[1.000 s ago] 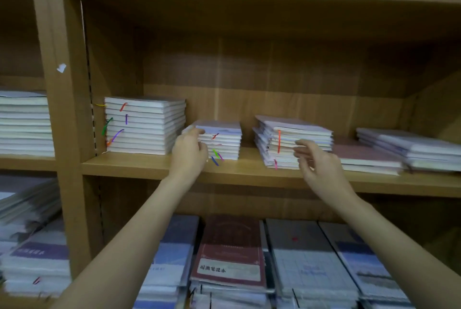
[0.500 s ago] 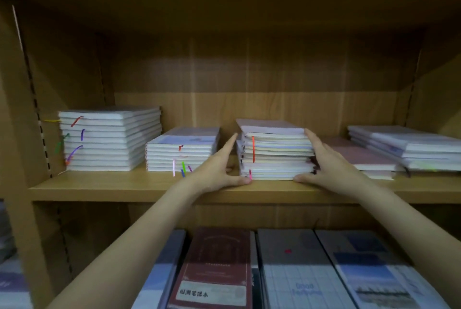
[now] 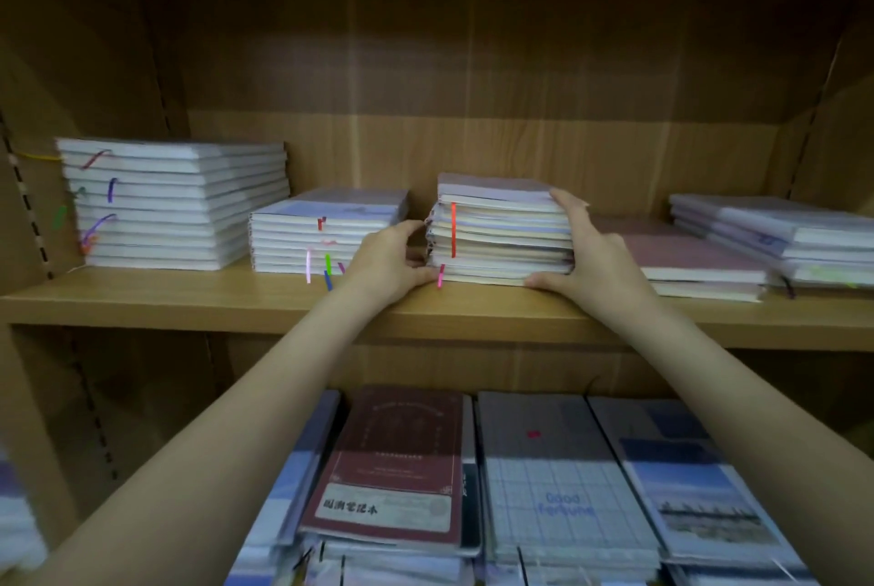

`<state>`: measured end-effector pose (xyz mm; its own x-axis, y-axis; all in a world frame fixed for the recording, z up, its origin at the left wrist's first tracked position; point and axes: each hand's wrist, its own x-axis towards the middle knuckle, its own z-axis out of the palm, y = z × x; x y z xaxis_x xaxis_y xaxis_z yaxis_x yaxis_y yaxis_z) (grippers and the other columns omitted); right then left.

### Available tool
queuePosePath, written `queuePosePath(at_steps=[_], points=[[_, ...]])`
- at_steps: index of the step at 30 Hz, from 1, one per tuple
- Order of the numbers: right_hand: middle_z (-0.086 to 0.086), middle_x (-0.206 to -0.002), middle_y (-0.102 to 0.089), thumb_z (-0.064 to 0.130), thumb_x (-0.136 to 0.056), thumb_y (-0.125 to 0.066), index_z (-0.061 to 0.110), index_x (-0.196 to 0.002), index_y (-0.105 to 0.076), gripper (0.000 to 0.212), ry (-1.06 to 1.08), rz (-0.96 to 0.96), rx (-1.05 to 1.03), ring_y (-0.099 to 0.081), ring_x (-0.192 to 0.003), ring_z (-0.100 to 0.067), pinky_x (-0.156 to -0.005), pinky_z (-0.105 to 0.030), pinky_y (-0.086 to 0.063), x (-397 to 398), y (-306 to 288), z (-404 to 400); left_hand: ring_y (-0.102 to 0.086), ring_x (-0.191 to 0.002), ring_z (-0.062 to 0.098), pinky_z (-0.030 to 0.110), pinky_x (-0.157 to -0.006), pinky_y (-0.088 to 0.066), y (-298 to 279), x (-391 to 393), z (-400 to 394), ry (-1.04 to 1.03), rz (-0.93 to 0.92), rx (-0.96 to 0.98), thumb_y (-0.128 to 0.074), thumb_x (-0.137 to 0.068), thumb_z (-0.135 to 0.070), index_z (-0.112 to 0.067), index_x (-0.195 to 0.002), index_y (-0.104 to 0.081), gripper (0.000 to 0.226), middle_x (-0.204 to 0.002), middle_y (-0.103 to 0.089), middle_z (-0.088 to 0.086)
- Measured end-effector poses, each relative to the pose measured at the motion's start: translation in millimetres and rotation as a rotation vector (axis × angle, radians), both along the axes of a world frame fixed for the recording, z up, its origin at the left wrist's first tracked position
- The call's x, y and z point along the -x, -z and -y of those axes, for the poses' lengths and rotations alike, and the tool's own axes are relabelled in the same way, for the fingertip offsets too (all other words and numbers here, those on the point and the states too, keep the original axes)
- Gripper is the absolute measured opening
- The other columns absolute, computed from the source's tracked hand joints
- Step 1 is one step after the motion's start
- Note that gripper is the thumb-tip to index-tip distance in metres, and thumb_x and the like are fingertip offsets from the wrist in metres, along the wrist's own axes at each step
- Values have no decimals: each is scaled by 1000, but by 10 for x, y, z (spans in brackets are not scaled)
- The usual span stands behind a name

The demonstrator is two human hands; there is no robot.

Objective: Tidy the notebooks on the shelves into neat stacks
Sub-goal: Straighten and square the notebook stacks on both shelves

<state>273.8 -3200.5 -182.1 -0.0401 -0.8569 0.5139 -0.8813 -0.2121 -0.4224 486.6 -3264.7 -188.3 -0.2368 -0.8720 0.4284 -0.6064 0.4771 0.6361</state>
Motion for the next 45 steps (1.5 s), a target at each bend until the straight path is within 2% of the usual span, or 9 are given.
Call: queuePosePath(at_steps=[5, 8, 11, 24, 29, 33, 37, 40, 45], points=[[-17, -142, -41, 30, -81, -72, 33, -149, 3, 101, 18, 20, -15, -42, -124, -36, -97, -37, -38, -46, 32, 4, -61, -106, 20, 34, -100, -45, -14, -62, -8, 100, -85, -149, -66, -82, -1, -10, -142, -36, 67, -127, -57, 13], [-15, -145, -38, 29, -79, -73, 33, -149, 4, 104, 20, 77, -32, -40, -127, -36, -100, -37, -37, -48, 31, 23, -61, -84, 9, 12, -79, -50, -22, -91, -96, 210, -201, -205, -55, -83, 14, -6, -137, -39, 60, -116, -59, 10], [-13, -134, -50, 28, -75, -78, 35, -148, -6, 103, 24, 141, -5, -44, -124, -33, -97, -32, -37, -15, 24, 23, -59, -80, 2, 5, -70, -49, -30, -101, -131, 265, -241, -219, -50, -83, 20, -4, -130, -47, 52, -106, -59, 5], [-9, -131, -54, 22, -71, -81, 36, -148, -10, 105, 4, 202, 35, -48, -122, -29, -100, -33, -37, 47, 56, -8, -63, -91, 7, 11, -82, -48, -4, -99, -152, 197, -141, -118, -54, -84, 10, -8, -122, -57, 41, -108, -64, 0], [-4, -148, -36, 25, -74, -79, 27, -150, 8, 115, -18, 316, -60, -35, -135, -28, -108, -36, -29, 46, 13, 1, -39, -133, 17, 29, -110, -32, -44, -124, -132, 183, -280, -190, -68, -78, 4, -3, -146, -25, 81, -147, -37, 8], [-1, -148, -34, 40, -87, -59, 23, -149, -17, 76, -146, 588, 43, -33, -135, -17, -108, -31, -30, 57, 19, 73, -31, -138, 16, 34, -115, -26, -81, -96, -109, 272, -363, -207, -67, -79, 2, -9, -149, -18, 86, -153, -27, 6], [-4, -139, -46, 37, -98, -40, 17, -141, -38, 47, -72, 637, 162, -42, -125, -17, -95, -24, -32, 30, 10, 184, -49, -113, -5, 6, -91, -39, -148, 64, -107, 315, -467, -146, -61, -88, -9, -18, -127, -43, 44, -125, -51, -20], [-8, -137, -49, 34, -99, -40, 13, -139, -42, 45, 7, 586, 225, -44, -126, -22, -98, -29, -34, -14, -4, 225, -57, -89, -12, 4, -78, -44, -142, 221, -121, 295, -590, -77, -58, -91, -18, -29, -114, -51, 27, -100, -60, -22], [-9, -133, -54, 33, -99, -41, 12, -138, -46, 44, 47, 525, 256, -47, -124, -24, -95, -30, -36, -21, -7, 255, -54, -85, -9, 1, -67, -44, -131, 295, -59, 220, -766, -71, -59, -91, -21, -19, -127, -52, 37, -93, -59, -19]])
